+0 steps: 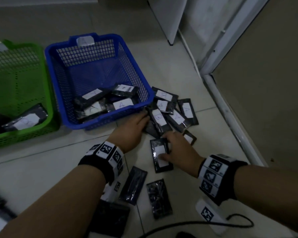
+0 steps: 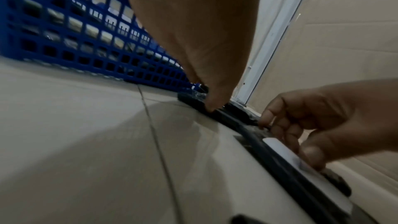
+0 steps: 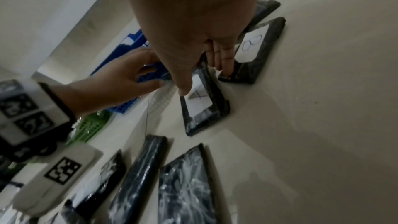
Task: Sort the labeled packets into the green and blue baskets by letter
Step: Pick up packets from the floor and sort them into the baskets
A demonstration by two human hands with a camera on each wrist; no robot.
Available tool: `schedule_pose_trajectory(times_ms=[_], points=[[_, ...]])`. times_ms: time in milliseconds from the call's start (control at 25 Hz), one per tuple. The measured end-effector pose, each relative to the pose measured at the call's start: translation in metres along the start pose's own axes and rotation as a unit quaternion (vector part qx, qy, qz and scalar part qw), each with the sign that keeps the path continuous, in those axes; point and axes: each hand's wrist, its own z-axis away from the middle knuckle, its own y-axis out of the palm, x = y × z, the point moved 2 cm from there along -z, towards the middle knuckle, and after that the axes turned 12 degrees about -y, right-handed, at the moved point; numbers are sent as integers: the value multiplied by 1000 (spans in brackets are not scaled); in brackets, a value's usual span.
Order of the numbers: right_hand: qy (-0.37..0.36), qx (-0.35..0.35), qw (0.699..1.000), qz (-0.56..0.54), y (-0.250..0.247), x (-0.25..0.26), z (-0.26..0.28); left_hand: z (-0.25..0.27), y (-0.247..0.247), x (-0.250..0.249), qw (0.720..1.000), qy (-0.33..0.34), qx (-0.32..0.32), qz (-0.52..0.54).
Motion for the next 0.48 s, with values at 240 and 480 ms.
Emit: schedule_pose_trajectory(times_ms=[240,480], points=[[2,17,996,-92,3,3,-4,10,-4,8,998,-51,-9,-32],[8,-165,933,-320,-41,21,-24,44,-31,29,954,-130,67,261]])
